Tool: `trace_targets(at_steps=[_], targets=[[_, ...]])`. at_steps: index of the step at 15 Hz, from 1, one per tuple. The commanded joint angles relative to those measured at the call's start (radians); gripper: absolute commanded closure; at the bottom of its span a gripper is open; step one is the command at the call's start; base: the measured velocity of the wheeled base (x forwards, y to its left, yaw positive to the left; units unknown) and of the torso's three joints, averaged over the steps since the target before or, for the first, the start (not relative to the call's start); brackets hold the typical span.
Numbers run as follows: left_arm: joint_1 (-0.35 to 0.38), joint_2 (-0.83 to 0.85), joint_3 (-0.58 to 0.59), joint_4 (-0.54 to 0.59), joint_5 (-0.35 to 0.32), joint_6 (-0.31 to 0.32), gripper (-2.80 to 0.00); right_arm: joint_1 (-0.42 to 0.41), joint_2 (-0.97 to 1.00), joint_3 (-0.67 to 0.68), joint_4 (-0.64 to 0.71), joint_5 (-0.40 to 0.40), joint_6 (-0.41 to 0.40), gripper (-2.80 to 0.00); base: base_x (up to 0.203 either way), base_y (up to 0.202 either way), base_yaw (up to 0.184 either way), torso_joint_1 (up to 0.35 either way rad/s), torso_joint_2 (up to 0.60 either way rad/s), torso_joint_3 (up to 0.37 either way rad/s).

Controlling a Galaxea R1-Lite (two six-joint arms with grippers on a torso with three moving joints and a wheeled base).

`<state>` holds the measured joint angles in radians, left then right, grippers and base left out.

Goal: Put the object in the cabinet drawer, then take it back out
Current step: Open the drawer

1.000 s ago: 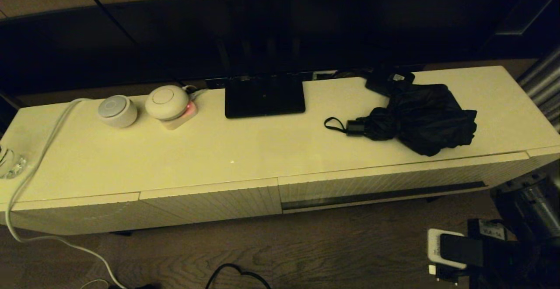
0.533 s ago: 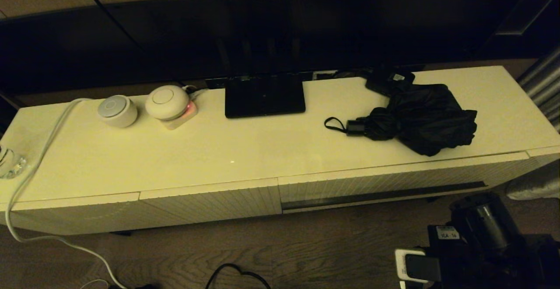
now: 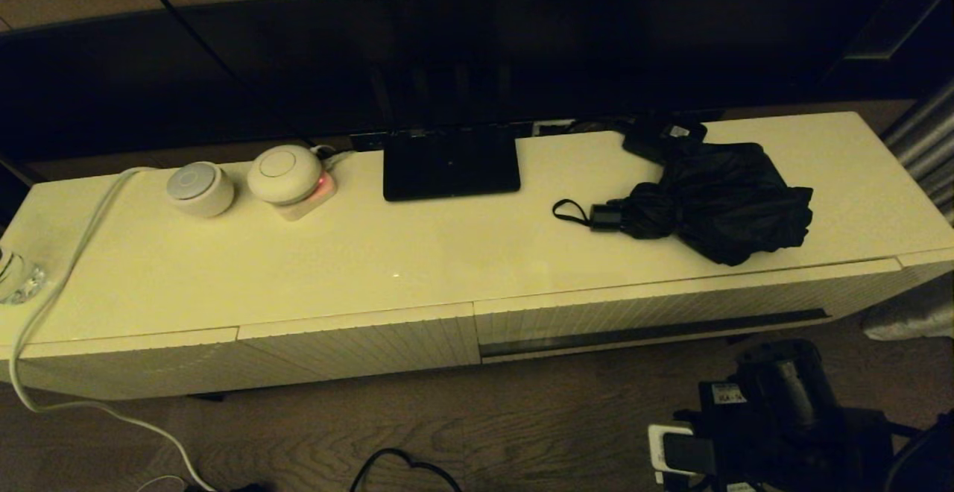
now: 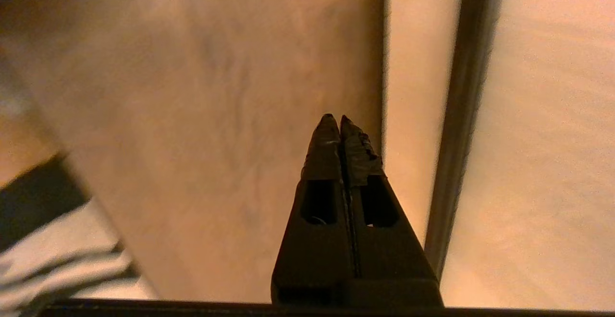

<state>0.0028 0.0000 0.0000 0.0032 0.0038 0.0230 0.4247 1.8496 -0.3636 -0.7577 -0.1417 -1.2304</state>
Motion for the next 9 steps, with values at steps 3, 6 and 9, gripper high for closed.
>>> trace_targets(at_steps=[3,6,9], targets=[[0.000,0.000,0.003,0.000,0.001,0.000,0.00,-0.009,0.117,0.016,-0.146,0.013,-0.008,0.00,0.000,0.000,0.000,0.000,0.00,0.000],[0.000,0.000,0.003,0.000,0.001,0.000,0.00,-0.053,0.106,0.012,-0.140,0.034,-0.064,0.00,0.000,0.000,0.000,0.000,0.00,0.000],[0.000,0.000,0.003,0.000,0.001,0.000,0.00,-0.112,0.043,0.014,-0.126,0.051,-0.150,0.00,0.000,0.000,0.000,0.000,0.00,0.000]])
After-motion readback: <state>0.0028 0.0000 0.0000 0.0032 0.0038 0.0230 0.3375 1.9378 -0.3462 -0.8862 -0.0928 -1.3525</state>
